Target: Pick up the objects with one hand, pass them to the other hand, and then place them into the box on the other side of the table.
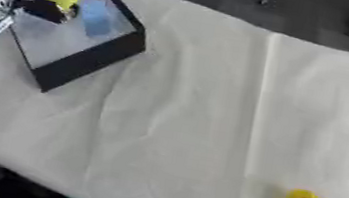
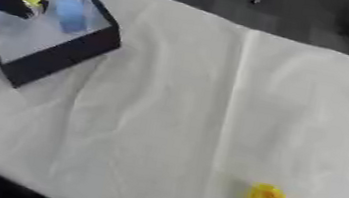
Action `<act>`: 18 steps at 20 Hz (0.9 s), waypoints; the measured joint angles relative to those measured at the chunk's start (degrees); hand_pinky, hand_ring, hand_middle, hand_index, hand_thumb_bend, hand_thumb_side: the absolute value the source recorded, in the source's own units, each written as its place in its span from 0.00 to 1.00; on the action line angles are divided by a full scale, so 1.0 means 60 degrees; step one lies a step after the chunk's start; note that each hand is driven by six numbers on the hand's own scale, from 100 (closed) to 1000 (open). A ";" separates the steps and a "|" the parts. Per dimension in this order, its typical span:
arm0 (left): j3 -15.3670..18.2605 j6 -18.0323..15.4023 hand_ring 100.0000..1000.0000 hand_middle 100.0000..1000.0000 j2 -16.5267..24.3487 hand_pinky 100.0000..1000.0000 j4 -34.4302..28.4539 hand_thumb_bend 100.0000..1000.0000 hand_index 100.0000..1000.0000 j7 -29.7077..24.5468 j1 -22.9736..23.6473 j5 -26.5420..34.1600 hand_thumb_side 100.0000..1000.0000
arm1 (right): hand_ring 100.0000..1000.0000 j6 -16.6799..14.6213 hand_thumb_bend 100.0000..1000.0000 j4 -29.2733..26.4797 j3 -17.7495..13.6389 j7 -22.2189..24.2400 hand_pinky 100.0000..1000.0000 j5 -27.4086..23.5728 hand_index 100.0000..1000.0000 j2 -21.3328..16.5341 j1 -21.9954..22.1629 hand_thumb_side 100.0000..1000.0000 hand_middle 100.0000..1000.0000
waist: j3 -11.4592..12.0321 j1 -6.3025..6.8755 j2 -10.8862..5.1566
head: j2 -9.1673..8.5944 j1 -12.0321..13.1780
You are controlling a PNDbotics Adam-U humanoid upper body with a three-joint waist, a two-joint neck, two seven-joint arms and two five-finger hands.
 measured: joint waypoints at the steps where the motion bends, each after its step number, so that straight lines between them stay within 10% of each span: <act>1: 0.0035 0.0018 1.00 0.57 -0.0035 0.90 0.0087 0.30 0.81 -0.0125 -0.0006 -0.0212 0.00 | 0.65 -0.0013 0.13 0.0000 -0.0033 -0.0063 0.62 -0.0027 0.74 0.0000 0.0003 0.03 0.73 | -0.0013 -0.0008 0.0004 | -0.0021 -0.0004; 7: 0.0158 -0.0015 1.00 0.70 -0.0133 1.00 0.0415 0.72 0.91 -0.0909 -0.0077 -0.1482 0.41 | 0.64 -0.0131 0.12 -0.0001 -0.0152 -0.0354 0.61 -0.0187 0.74 -0.0001 0.0007 0.02 0.72 | -0.0023 -0.0016 0.0013 | -0.0029 -0.0008; 18: 0.0334 -0.0174 1.00 0.70 -0.0207 1.00 0.0381 0.60 0.92 -0.1527 -0.0096 -0.2552 0.42 | 0.64 -0.0242 0.11 -0.0001 -0.0155 -0.0571 0.61 -0.0338 0.74 -0.0010 0.0085 0.02 0.72 | -0.0020 0.0044 0.0008 | -0.0025 -0.0044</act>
